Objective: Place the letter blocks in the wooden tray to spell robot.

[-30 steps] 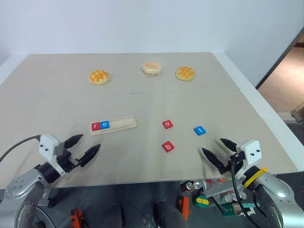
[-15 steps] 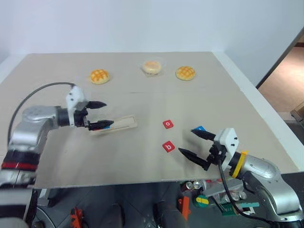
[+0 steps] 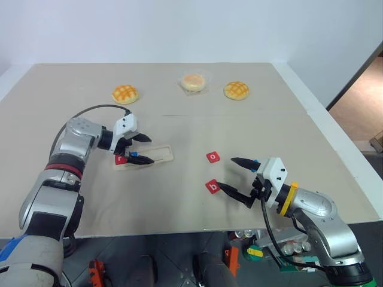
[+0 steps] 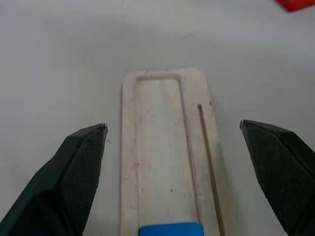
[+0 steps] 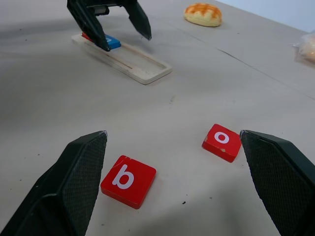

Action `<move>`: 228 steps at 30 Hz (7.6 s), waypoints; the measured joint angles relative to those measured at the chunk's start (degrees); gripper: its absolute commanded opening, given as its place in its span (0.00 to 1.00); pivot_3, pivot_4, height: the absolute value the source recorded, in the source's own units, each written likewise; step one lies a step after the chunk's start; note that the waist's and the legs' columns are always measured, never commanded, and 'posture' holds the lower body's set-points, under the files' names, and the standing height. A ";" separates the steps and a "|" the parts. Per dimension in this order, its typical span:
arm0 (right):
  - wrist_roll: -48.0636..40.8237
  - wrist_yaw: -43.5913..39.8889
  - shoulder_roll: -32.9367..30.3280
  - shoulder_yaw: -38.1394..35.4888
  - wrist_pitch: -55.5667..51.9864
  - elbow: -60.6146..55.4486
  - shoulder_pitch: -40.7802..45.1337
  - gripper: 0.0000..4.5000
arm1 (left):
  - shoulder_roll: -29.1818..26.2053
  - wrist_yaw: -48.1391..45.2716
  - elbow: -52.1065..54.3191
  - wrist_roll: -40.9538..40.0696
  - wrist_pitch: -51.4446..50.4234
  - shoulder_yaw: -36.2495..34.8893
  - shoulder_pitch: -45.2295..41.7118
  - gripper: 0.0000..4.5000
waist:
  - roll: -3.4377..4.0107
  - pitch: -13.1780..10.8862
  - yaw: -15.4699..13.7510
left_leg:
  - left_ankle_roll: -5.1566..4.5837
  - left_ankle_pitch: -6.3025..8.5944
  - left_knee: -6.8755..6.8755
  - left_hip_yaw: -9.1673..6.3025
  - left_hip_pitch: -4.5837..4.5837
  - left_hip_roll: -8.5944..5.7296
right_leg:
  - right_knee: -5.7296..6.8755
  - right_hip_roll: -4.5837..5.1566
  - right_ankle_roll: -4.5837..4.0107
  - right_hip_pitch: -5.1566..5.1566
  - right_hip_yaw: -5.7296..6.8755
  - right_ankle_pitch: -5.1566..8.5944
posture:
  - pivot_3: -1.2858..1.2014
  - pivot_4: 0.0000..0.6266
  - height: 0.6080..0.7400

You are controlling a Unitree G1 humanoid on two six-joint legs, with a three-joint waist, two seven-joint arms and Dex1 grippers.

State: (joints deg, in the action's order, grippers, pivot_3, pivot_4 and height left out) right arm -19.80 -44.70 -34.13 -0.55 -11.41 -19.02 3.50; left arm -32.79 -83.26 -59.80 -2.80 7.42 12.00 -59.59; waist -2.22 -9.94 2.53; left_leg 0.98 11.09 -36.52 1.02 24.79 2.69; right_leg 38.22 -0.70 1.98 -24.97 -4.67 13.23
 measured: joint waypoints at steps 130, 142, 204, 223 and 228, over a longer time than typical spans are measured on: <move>5.63 -16.44 -5.61 8.30 -0.86 18.31 13.68 1.00 | 3.05 8.54 71.16 -24.03 -29.73 -9.84 43.30 0.98 | 0.18 0.01 0.06 | -0.02 -0.05 -0.24 -0.06 -0.83 -0.04 | 0.58 0.05 -0.16 0.73 -0.11 0.16 | 0.52 0.24 1.00; 6.13 -15.39 -4.93 8.71 -1.69 18.11 12.56 0.43 | 2.61 15.62 75.57 -22.92 -25.70 -8.77 48.93 1.00 | 0.14 0.00 0.18 | -0.01 -0.06 -0.25 0.05 -0.98 -0.04 | 0.59 0.02 -0.39 0.79 -0.18 0.25 | 0.52 0.24 1.00; 19.59 -33.71 15.89 23.16 15.17 61.55 51.47 0.37 | 3.95 35.76 84.05 -25.32 -25.39 -13.39 62.58 1.00 | 0.01 -0.08 0.98 | 0.38 0.22 0.12 0.25 -1.31 0.14 | 0.77 -0.02 -0.49 0.72 -0.20 0.57 | 0.52 0.24 1.00; 20.03 -35.20 16.90 22.76 16.89 64.86 52.93 0.37 | 4.02 36.62 84.06 -24.80 -25.31 -12.00 61.92 1.00 | 0.02 -0.08 1.01 | 0.38 0.22 0.14 0.26 -1.33 0.15 | 0.78 -0.03 -0.52 0.72 -0.20 0.59 | 0.52 0.24 1.00; 19.79 -36.28 16.96 22.56 14.34 64.86 53.12 0.37 | 4.02 36.61 84.06 -24.79 -25.31 -11.96 61.92 1.00 | 0.02 -0.08 1.01 | 0.38 0.22 0.14 0.26 -1.33 0.15 | 0.78 -0.03 -0.52 0.72 -0.20 0.59 | 0.52 0.24 1.00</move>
State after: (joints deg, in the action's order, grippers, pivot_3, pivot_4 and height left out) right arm -0.01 -80.98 -17.17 22.00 2.93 45.84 56.62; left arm -28.77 -46.65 24.26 -27.60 -17.88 0.04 2.33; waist -2.20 -10.02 3.53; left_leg 1.36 11.31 -36.38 1.28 23.46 2.84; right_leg 39.00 -0.72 1.46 -24.25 -4.87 13.82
